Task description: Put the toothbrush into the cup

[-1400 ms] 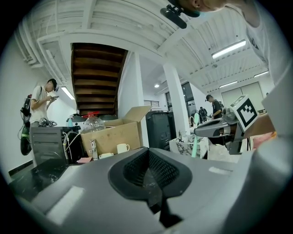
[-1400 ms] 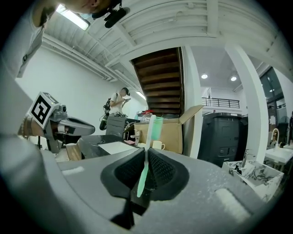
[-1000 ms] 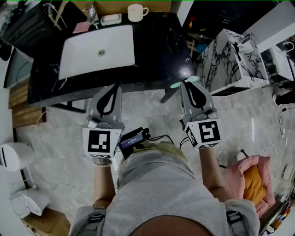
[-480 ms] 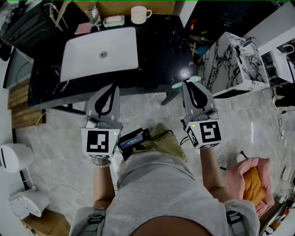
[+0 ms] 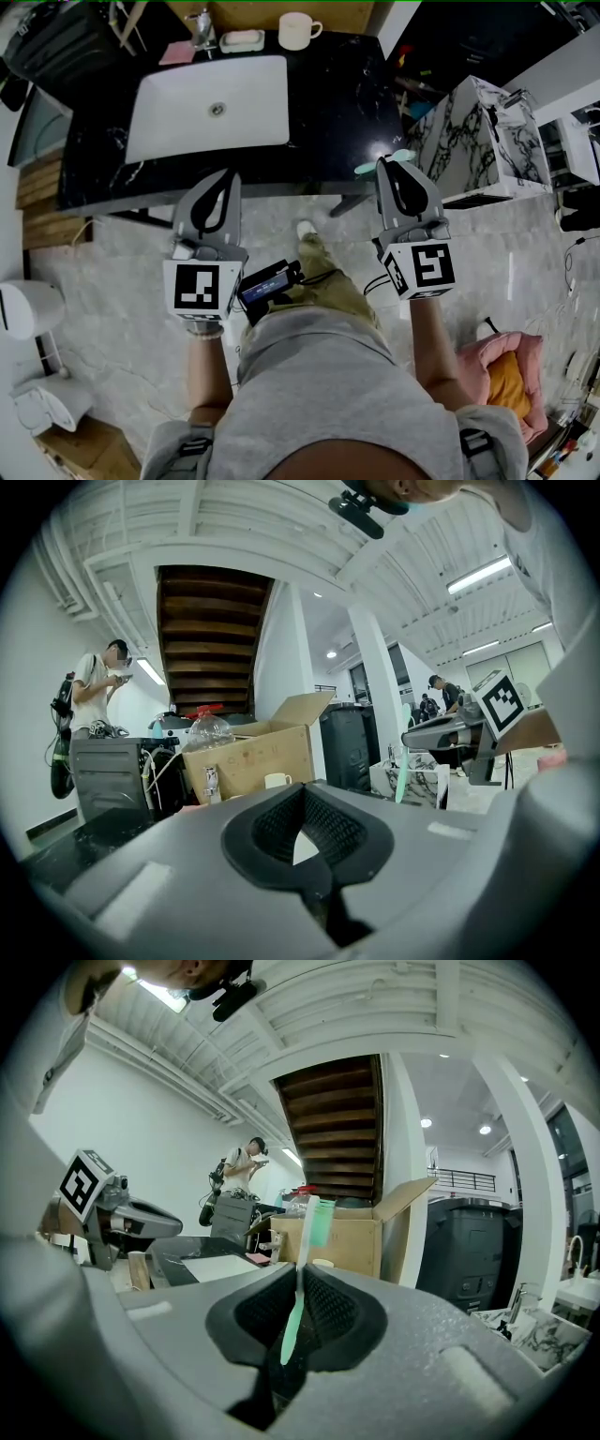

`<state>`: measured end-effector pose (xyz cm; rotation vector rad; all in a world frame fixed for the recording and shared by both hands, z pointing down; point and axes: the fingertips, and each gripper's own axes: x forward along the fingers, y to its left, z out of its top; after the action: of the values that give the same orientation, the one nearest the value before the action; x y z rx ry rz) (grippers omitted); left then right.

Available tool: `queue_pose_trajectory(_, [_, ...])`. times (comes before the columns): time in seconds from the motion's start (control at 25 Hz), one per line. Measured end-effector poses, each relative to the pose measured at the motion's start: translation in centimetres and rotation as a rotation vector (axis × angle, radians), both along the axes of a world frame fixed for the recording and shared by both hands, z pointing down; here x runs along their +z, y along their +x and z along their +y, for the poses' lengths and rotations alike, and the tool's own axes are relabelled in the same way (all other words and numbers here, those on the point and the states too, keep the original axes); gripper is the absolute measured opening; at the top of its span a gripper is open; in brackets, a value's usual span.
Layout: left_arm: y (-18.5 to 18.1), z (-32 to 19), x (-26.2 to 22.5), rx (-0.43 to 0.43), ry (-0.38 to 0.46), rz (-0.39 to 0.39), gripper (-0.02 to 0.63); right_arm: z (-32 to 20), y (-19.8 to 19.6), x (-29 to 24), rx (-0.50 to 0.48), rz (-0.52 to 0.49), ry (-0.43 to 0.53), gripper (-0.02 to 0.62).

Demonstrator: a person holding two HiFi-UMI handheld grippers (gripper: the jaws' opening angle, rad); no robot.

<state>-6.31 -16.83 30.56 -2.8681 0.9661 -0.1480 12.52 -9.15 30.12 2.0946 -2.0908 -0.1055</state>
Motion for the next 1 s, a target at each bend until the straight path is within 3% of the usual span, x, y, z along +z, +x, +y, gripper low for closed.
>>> queue_pose_trajectory(0.56, [1.9,-3.7,-0.3,-0.034,0.005,-0.005,0.011,-5.0,2.6,-0.8,-0.027,0.011,0.018,0.028])
queue_pose_trajectory(1.0, [3.1,-7.2,0.8,-0.081,-0.012,-0.058,0.011,-10.3,4.7,-0.7,-0.081,0.013,0.013,0.028])
